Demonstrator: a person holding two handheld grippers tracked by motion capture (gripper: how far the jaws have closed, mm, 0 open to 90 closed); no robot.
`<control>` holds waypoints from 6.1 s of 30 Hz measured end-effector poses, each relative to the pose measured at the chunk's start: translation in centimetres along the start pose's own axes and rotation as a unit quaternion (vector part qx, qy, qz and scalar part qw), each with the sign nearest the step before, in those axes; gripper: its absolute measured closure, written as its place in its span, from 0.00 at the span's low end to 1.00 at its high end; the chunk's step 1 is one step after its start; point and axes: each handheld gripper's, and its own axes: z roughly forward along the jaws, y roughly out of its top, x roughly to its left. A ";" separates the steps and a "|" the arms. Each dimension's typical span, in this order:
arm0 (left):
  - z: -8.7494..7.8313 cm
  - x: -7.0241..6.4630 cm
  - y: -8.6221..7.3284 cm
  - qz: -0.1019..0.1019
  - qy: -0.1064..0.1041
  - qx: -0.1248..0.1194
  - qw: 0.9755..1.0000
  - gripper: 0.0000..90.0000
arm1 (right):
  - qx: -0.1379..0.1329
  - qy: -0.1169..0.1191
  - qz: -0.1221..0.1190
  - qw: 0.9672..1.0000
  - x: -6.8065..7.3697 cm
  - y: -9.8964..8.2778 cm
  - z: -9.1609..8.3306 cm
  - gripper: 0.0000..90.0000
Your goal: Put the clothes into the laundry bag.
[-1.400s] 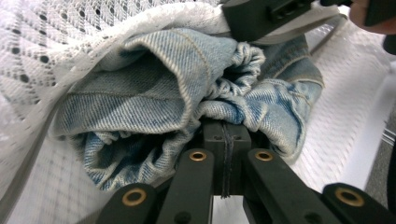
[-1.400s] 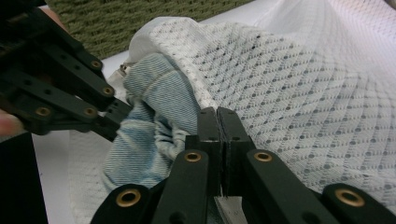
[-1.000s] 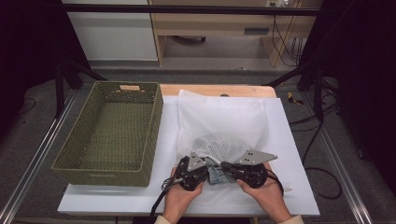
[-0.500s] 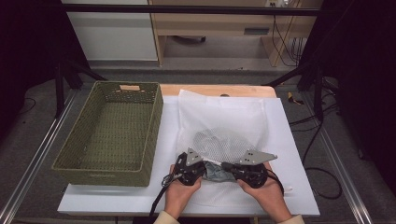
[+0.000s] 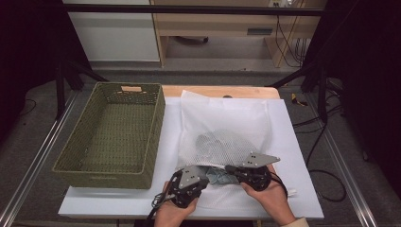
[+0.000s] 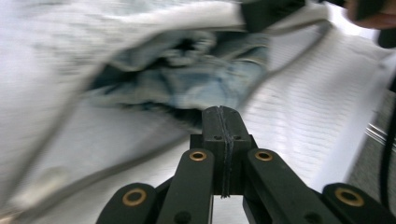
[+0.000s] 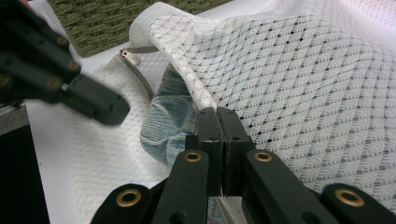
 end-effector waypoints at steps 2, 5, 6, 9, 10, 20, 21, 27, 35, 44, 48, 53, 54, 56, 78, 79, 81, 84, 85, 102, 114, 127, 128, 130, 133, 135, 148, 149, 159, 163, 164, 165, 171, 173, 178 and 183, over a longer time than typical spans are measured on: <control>0.9 -0.7 0.1 0.003 -0.008 0.009 1.000 1.00 | 0.001 -0.001 -0.001 1.000 0.0 0.0 0.0 0.99; 2.4 -1.3 0.1 0.004 -0.019 0.039 0.999 1.00 | 0.001 -0.001 -0.002 1.000 0.1 0.0 0.0 0.99; 2.8 -1.4 0.1 0.010 -0.013 0.046 0.999 1.00 | 0.001 0.000 -0.002 1.000 0.1 0.0 0.0 0.99; 3.5 -0.8 0.6 0.009 0.015 0.037 0.999 1.00 | -0.001 0.000 -0.003 1.000 0.1 0.0 -0.1 0.99; 3.7 -0.5 0.8 0.005 0.020 0.034 0.999 1.00 | 0.000 0.001 -0.001 1.000 0.1 0.0 -0.2 0.99; 5.2 1.2 1.4 -0.013 0.029 0.011 0.999 1.00 | 0.004 0.001 -0.003 1.000 0.1 0.0 -0.1 0.99; 5.3 1.2 1.5 -0.011 0.029 0.011 0.999 1.00 | 0.005 0.000 -0.004 1.000 0.1 0.0 0.0 0.99; 5.7 1.8 1.9 -0.019 0.031 0.002 0.999 1.00 | 0.009 0.000 -0.004 1.000 0.1 -0.1 0.0 0.99; 5.8 1.9 2.2 -0.020 0.031 0.000 0.999 1.00 | 0.013 -0.001 0.000 1.000 0.1 -0.3 0.1 0.99; 6.1 2.1 2.7 -0.016 0.034 0.004 0.999 1.00 | 0.014 -0.001 0.001 1.000 0.1 -0.3 0.2 0.99; 6.4 2.3 3.0 -0.014 0.038 0.006 0.999 1.00 | 0.012 0.000 0.001 1.000 0.0 -0.3 0.1 0.99; 6.8 2.6 3.3 -0.017 0.038 0.006 0.999 1.00 | 0.013 0.001 0.001 1.000 0.0 -0.3 0.2 0.99; 6.8 2.6 3.3 -0.016 0.038 0.006 0.999 1.00 | 0.014 0.000 0.002 1.000 0.0 -0.3 0.2 0.99; 6.9 2.7 3.4 -0.017 0.039 0.005 0.999 1.00 | 0.014 0.000 0.003 1.000 0.0 -0.3 0.1 0.99; 7.4 1.5 3.1 0.009 0.044 0.027 0.999 1.00 | 0.019 -0.006 0.009 1.000 -0.2 -0.3 -0.1 0.99; 7.6 1.6 3.1 0.008 0.046 0.027 0.999 1.00 | 0.019 -0.005 0.010 1.000 -0.2 -0.4 -0.1 0.99; 7.9 1.8 3.4 0.004 0.054 0.022 0.998 1.00 | 0.020 -0.006 0.009 1.000 -0.2 -0.4 -0.2 0.99; 8.3 2.0 3.8 0.001 0.062 0.018 0.998 1.00 | 0.018 -0.006 0.010 1.000 -0.2 -0.4 -0.3 0.99; 8.5 2.0 3.9 0.002 0.064 0.015 0.998 1.00 | 0.020 -0.006 0.011 1.000 -0.2 -0.4 -0.3 0.99; 7.4 2.0 4.1 -0.010 0.055 0.010 0.998 1.00 | 0.016 -0.011 0.016 1.000 -0.7 -0.5 -0.8 0.99; -1.8 1.0 2.6 0.008 0.057 -0.022 0.998 1.00 | 0.012 -0.015 0.015 1.000 -0.5 -0.5 -1.2 0.99; -6.9 2.5 -0.4 -0.001 0.117 -0.030 0.993 1.00 | 0.014 -0.016 0.020 1.000 -0.7 -0.5 -1.1 0.99; -7.0 2.6 -0.6 -0.005 0.119 -0.032 0.992 1.00 | 0.014 -0.016 0.020 1.000 -0.7 -0.6 -1.1 0.99; -7.2 2.8 -0.9 -0.010 0.121 -0.030 0.992 1.00 | 0.013 -0.015 0.021 1.000 -0.8 -0.6 -1.2 0.99; -7.2 2.8 -1.3 -0.018 0.124 -0.030 0.992 0.99 | 0.012 -0.015 0.022 1.000 -0.9 -0.6 -1.2 0.99; -7.1 2.8 -1.5 -0.017 0.127 -0.026 0.991 0.95 | 0.012 -0.016 0.022 1.000 -0.9 -0.6 -1.3 0.99; -3.8 3.5 -3.6 -0.042 0.150 0.029 0.987 0.58 | 0.014 -0.014 0.021 1.000 -0.9 -0.6 -1.4 0.99; -3.6 3.6 -3.6 -0.045 0.149 0.030 0.987 0.58 | 0.014 -0.014 0.021 1.000 -0.9 -0.6 -1.4 0.99; -3.4 4.2 -3.8 -0.053 0.121 0.032 0.991 0.95 | 0.019 -0.010 0.019 1.000 -0.7 -0.7 -1.2 0.99; -4.0 4.1 -3.9 -0.051 0.112 0.032 0.992 0.97 | 0.023 -0.007 0.016 1.000 -0.5 -0.7 -1.1 0.99; -4.2 4.0 -3.9 -0.051 0.110 0.030 0.992 0.97 | 0.022 -0.006 0.014 1.000 -0.4 -0.7 -1.1 0.99; -4.5 3.9 -3.9 -0.050 0.108 0.030 0.992 0.98 | 0.023 -0.006 0.014 1.000 -0.3 -0.7 -1.1 0.99; -5.4 3.2 -4.0 -0.058 0.089 0.025 0.994 0.98 | 0.030 0.001 0.005 1.000 0.4 -1.1 -1.3 0.99; -5.4 3.0 -4.1 -0.055 0.087 0.028 0.994 0.98 | 0.033 0.002 0.003 0.999 0.6 -1.2 -1.4 0.99; -5.8 2.9 -4.6 -0.054 0.085 0.031 0.994 0.98 | 0.044 0.004 0.000 0.999 1.0 -1.7 -1.7 0.99; -5.9 2.9 -5.3 -0.059 0.083 0.040 0.994 0.98 | 0.058 0.008 -0.005 0.998 1.6 -2.1 -1.6 0.99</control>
